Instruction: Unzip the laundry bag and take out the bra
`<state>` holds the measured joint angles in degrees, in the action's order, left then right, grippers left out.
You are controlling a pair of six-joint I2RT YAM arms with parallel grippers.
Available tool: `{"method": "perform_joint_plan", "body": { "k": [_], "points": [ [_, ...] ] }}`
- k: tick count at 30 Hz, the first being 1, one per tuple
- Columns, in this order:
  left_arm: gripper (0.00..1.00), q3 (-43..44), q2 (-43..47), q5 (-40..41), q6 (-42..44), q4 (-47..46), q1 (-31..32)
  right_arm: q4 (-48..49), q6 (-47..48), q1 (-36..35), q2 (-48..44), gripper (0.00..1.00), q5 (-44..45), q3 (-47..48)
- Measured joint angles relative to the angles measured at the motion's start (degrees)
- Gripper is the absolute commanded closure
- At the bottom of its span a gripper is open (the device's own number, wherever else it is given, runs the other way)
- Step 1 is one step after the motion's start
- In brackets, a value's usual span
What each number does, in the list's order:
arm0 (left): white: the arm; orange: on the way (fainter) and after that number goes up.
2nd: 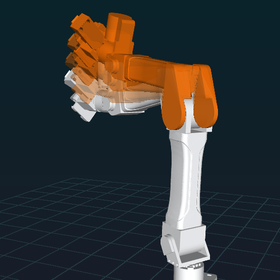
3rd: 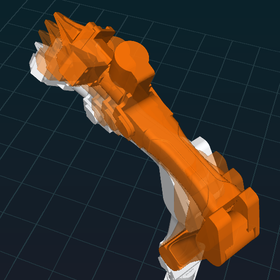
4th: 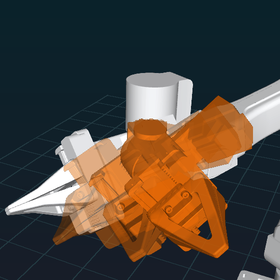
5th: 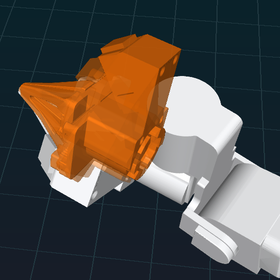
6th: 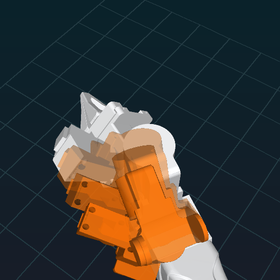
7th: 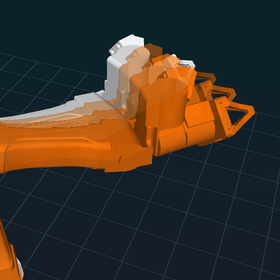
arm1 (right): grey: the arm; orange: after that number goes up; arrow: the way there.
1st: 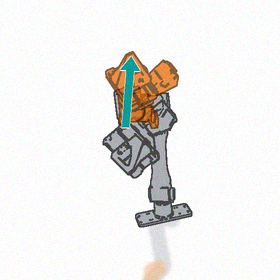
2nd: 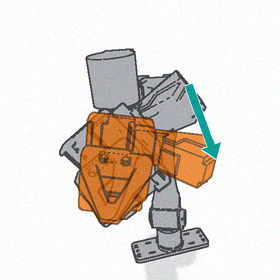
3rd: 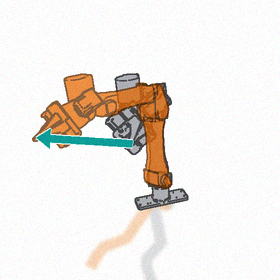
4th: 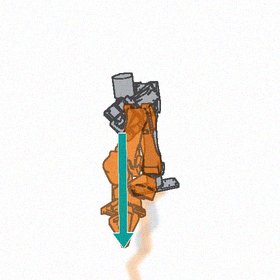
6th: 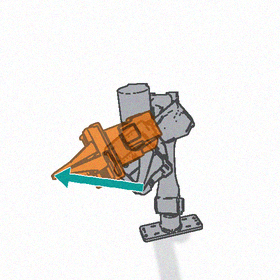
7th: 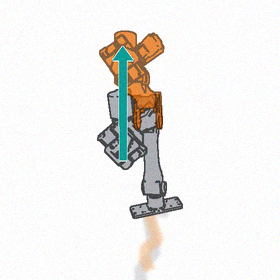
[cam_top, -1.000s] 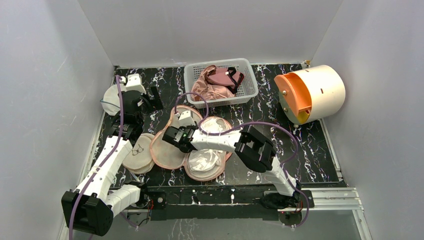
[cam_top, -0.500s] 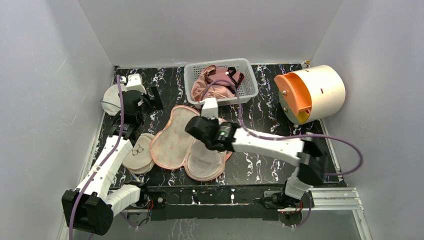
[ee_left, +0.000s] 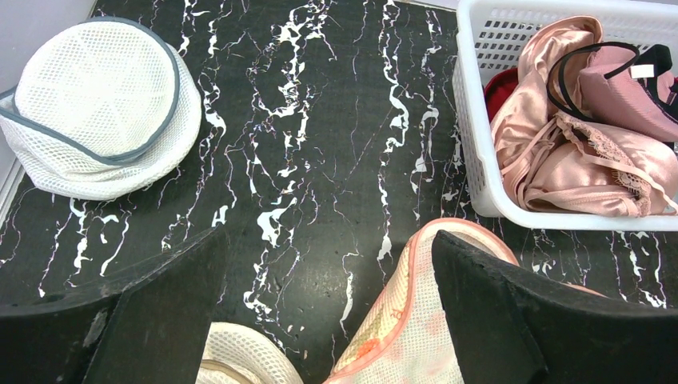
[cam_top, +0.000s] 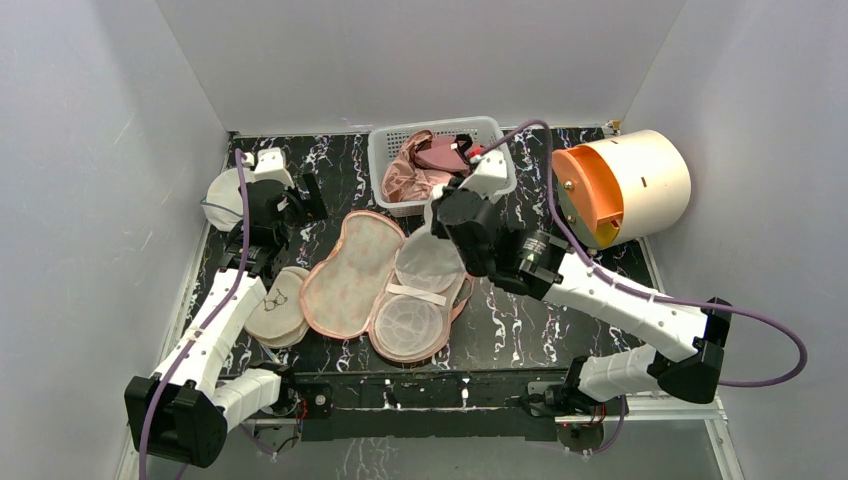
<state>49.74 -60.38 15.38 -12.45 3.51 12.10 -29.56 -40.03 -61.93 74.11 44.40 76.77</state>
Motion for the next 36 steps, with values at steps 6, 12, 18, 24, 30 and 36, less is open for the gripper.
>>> {"method": "perform_joint_plan", "body": {
  "k": [6, 12, 18, 24, 30, 36],
  "points": [
    [0.04, 0.0, -0.1, 0.0, 0.0, 0.0, 0.0, 2.8, 5.9, 4.4, 2.9, 1.00, 0.3, 10.1],
    [0.04, 0.0, -0.1, -0.2, 0.0, 0.0, 0.0, 4.5, 8.2, 11.3, 9.7, 1.00, 0.6, 23.0],
    [0.04, 0.0, -0.3, -0.2, 0.0, 0.0, 0.0, 4.7, 3.1, 20.3, 18.0, 1.00, -0.6, 29.0],
    [0.04, 0.0, -0.3, -0.4, 0.0, 0.0, 0.0, 2.7, -6.1, 23.5, 31.2, 1.00, 2.0, 36.9],
    [0.04, 0.0, -0.3, -0.5, 0.0, 0.0, 0.0, -2.1, -14.8, 24.0, 43.9, 1.00, 4.9, 42.8],
    [0.04, 0.0, -0.3, -0.8, -0.1, 0.0, 0.0, -5.4, -20.8, 25.2, 48.2, 1.00, 7.6, 39.3]
  ]
}}
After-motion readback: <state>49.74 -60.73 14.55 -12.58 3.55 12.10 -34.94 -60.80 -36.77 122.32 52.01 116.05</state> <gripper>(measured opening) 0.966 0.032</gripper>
